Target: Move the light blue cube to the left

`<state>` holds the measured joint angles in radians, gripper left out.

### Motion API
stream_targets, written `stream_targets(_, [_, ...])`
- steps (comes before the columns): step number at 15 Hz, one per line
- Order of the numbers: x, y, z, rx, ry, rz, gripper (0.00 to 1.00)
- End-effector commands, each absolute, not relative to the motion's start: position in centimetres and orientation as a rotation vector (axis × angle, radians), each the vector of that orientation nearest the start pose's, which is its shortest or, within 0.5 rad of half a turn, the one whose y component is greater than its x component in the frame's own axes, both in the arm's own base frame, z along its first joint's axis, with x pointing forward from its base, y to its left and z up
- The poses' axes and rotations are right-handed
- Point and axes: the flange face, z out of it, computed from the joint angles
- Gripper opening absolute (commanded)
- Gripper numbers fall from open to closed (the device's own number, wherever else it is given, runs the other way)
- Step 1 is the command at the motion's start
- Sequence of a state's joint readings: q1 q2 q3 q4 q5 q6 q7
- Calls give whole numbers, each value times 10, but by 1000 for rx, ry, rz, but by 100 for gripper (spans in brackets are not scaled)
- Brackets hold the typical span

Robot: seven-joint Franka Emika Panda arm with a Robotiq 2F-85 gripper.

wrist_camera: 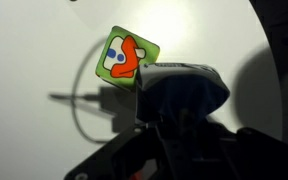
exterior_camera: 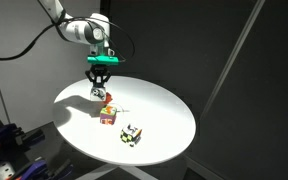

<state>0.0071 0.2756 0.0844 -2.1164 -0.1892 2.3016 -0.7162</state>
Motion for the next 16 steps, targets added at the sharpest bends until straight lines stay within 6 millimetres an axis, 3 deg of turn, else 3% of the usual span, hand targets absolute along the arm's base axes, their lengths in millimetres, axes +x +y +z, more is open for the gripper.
stream_targets(1, [548,58,272,-2858,-1518,133,7])
stream_targets(10, [529,67,237,-2835,-1562,104,7])
stream_targets(16, [531,62,219,-2860,-1569,129,7])
